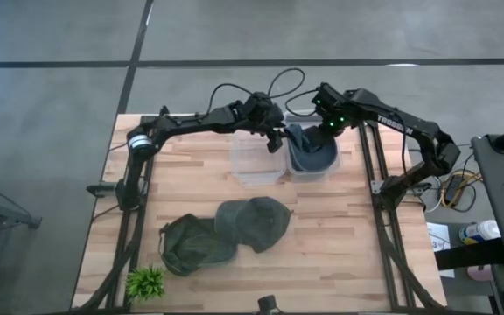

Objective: Pick & Place hat
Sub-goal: Put the blue cap into the right transparent bin, then put the right gray cap into the left transparent bin

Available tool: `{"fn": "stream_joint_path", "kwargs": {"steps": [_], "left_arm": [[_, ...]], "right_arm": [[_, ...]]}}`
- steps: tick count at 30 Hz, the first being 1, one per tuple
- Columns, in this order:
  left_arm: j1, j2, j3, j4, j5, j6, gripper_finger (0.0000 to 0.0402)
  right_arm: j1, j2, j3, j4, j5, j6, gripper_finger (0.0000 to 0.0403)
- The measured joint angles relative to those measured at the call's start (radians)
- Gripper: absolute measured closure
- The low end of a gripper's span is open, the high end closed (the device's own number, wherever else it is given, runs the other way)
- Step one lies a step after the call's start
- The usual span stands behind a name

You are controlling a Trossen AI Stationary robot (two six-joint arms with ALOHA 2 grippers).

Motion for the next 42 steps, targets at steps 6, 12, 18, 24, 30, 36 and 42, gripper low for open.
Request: {"fn": "stream_joint_path", "kwargs": {"steps": [6,12,18,24,30,36,42], "left_arm": [[0.001,-0.066,0.0,-0.06,-0.071,0.047,0.0225],[0.002,-0.172,-0.003,-0.175,-0.151,0.094,0.0225],[-0.006,-0.293,-0.006,-0.482,-0.156,0.082,0.0225],[-0.024,-0.412,-0.092,-0.643,-0.154,0.001,0.0225],[-0.046,-0.585,-0.317,-0.635,-0.153,-0.164,0.0225],[-0.063,-0.793,-0.598,-0.576,-0.12,-0.374,0.0225],[-0.082,-0.941,-0.835,-0.454,-0.01,-0.585,0.0225]], "right_arm": [[0.0,-0.021,0.05,-0.044,0.013,0.005,0.0394],[-0.003,-0.078,0.123,-0.117,0.098,0.001,0.0382],[0.004,-0.146,0.157,-0.155,0.119,0.035,0.0328],[0.077,-0.216,0.157,-0.16,0.105,0.157,0.0274],[0.228,-0.233,0.156,-0.187,0.097,0.331,0.0243],[0.418,-0.227,0.138,-0.19,0.102,0.542,0.0229],[0.645,-0.227,0.074,-0.171,0.106,0.839,0.0223]]}}
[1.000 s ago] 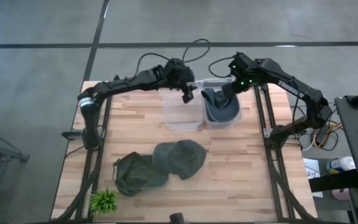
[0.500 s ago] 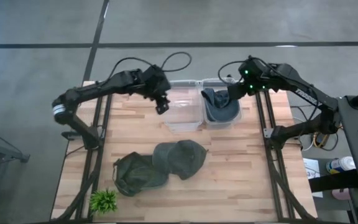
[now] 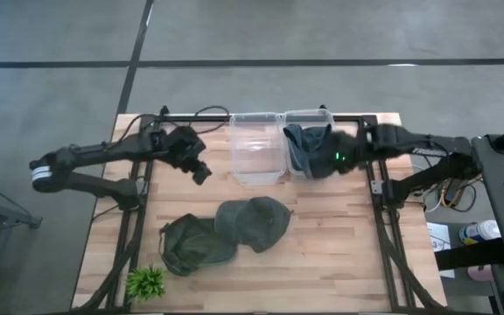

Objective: Pick & Place hat
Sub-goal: Put the right gray cap into the left transparent bin

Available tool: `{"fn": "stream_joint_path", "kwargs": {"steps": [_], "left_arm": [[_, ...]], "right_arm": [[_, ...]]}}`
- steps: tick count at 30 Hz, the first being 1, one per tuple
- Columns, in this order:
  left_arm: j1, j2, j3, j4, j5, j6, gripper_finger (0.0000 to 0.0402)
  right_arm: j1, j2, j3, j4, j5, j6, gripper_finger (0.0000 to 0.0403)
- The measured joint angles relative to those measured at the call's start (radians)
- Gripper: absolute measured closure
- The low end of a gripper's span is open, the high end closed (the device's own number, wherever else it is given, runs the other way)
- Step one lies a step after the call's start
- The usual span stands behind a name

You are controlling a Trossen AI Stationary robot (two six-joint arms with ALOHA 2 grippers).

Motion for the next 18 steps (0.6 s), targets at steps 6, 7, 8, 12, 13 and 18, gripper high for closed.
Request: {"fn": "stream_joint_path", "kwargs": {"steps": [6,7,8,12,13,18], "left_arm": [[-0.052,-0.042,-0.156,0.135,0.135,-0.154,0.0225],[-0.067,-0.043,-0.171,0.138,0.146,-0.179,0.0225],[-0.086,-0.043,-0.184,0.138,0.151,-0.202,0.0225],[-0.17,-0.044,-0.22,0.146,0.149,-0.315,0.0225],[-0.193,-0.042,-0.222,0.15,0.14,-0.347,0.0225],[-0.299,-0.028,-0.224,0.222,0.04,-0.496,0.0225]], "right_arm": [[0.195,0.0,-0.136,0.127,0.022,0.28,0.0222],[0.219,0.0,-0.161,0.164,0.025,0.311,0.0222],[0.237,0.0,-0.186,0.198,0.025,0.334,0.0222],[0.275,0.0,-0.287,0.353,0.025,0.353,0.0222],[0.279,0.0,-0.315,0.4,0.026,0.344,0.0222],[0.285,0.001,-0.448,0.645,0.025,0.277,0.0223]]}}
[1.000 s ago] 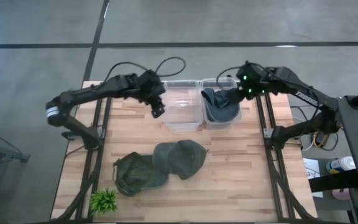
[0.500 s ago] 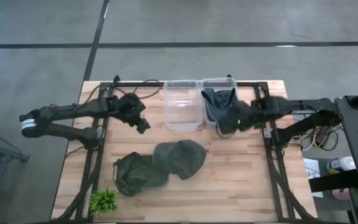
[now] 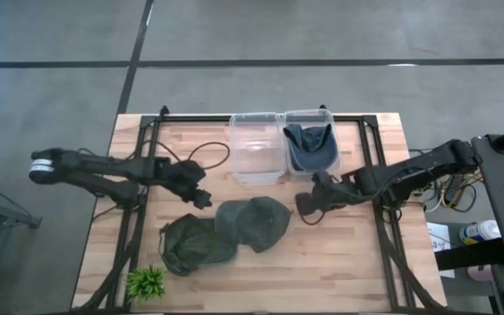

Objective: Pick & Place hat
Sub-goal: Put the right gray cap into the left transparent bin

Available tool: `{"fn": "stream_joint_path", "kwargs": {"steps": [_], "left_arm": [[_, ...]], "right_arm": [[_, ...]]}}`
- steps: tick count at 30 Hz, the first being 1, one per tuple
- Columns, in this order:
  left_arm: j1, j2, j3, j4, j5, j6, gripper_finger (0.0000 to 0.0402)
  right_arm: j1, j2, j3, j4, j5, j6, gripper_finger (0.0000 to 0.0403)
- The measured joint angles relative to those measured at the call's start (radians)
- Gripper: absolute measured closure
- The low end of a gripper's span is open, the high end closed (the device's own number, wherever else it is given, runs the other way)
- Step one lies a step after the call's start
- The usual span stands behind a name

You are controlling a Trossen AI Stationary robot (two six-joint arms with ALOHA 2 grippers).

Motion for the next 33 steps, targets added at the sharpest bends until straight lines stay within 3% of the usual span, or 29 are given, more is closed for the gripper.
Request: {"fn": "stream_joint_path", "kwargs": {"steps": [4,11,16,22,29,33], "left_arm": [[-0.06,0.033,-0.004,0.078,-0.055,-0.074,0.0225],[-0.147,0.154,-0.013,0.13,-0.062,-0.2,0.0225],[-0.187,0.252,-0.01,0.299,-0.071,-0.212,0.0225],[-0.189,0.352,-0.001,0.371,-0.08,-0.228,0.0225],[-0.19,0.303,0.004,0.388,-0.071,-0.258,0.0225],[-0.189,0.236,0.011,0.313,-0.1,-0.244,0.0225]], "right_arm": [[0.006,0.0,-0.09,0.166,0.0,-0.049,0.0222],[0.021,0.009,-0.21,0.393,-0.001,-0.057,0.0225],[0.027,0.077,-0.208,0.47,-0.011,-0.068,0.0225],[0.026,0.202,-0.161,0.478,-0.054,-0.112,0.0225],[0.032,0.281,-0.132,0.498,-0.12,-0.114,0.0225],[0.033,0.29,-0.114,0.498,-0.121,-0.119,0.0225]]}}
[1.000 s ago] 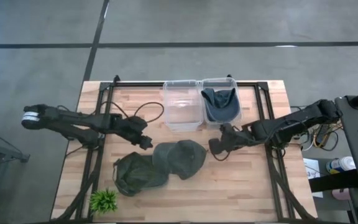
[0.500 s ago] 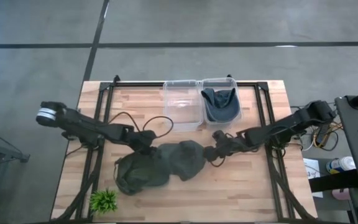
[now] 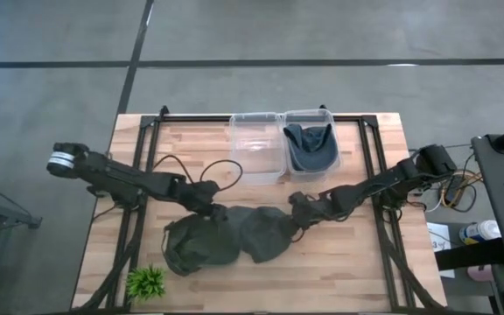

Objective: Pick & Place hat
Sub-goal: Put the right gray cap into the left transparent bin

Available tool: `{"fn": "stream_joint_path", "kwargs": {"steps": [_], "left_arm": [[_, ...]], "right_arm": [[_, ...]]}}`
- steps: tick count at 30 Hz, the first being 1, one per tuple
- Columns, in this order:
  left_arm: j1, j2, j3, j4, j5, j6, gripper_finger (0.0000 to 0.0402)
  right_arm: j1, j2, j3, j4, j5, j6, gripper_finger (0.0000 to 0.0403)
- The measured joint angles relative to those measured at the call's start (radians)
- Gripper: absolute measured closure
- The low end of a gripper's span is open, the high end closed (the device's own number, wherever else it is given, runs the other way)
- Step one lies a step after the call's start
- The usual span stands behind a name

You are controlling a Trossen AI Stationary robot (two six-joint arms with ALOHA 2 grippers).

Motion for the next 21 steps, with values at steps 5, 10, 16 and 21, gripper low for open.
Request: {"fn": "stream_joint_path", "kwargs": {"steps": [5,10,16,21], "left_arm": [[0.0,-0.043,-0.002,-0.144,-0.014,0.038,0.0225],[0.0,-0.01,-0.005,-0.151,-0.018,0.067,0.0225],[0.0,0.061,-0.005,-0.035,-0.017,0.114,0.0225],[0.0,0.116,-0.005,0.09,0.003,0.124,0.0225]], "right_arm": [[0.0,0.008,0.003,-0.009,0.004,-0.01,0.0225],[0.0,0.029,0.002,0.004,-0.008,0.004,0.0225],[0.0,0.061,0.005,0.047,-0.068,0.01,0.0225],[0.0,0.102,0.003,0.07,-0.069,0.033,0.0225]]}}
